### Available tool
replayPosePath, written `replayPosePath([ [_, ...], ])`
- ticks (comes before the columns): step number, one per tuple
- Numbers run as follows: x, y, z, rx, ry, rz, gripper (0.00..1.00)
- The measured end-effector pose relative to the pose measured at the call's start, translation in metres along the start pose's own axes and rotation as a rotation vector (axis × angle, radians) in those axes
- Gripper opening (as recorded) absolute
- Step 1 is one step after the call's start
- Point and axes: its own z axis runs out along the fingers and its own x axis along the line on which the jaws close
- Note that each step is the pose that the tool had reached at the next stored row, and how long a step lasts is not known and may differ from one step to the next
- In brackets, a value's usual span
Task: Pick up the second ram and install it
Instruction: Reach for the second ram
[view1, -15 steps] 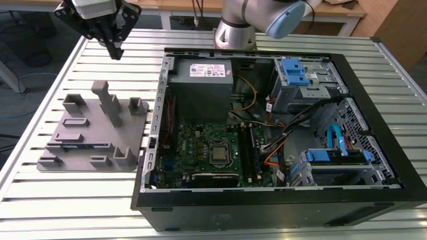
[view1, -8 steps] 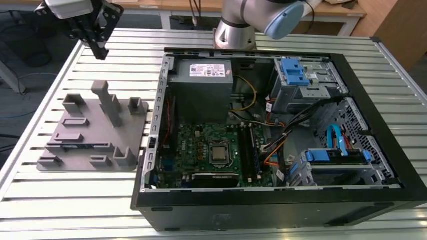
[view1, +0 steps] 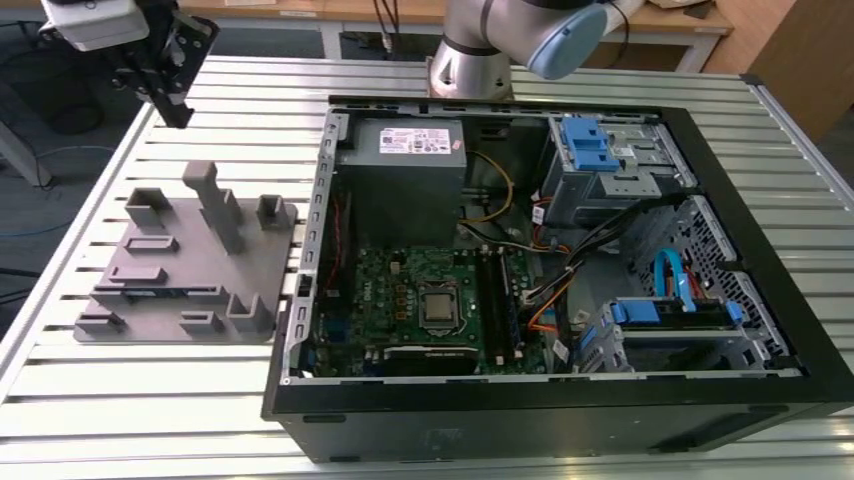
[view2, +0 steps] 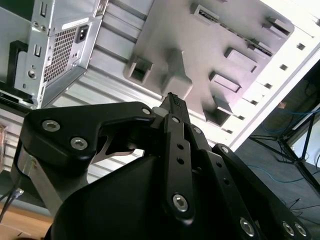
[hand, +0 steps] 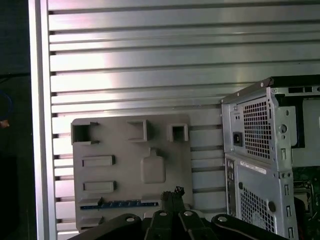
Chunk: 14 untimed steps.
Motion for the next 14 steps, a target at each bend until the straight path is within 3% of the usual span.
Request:
replayPosePath([
  [5, 0.0083, -0.0059, 0.0033, 0.0001, 0.0001, 0.0, 0.11],
  [14, 0.0163, -0.0127, 0.0113, 0.0, 0.0, 0.0, 0.11],
])
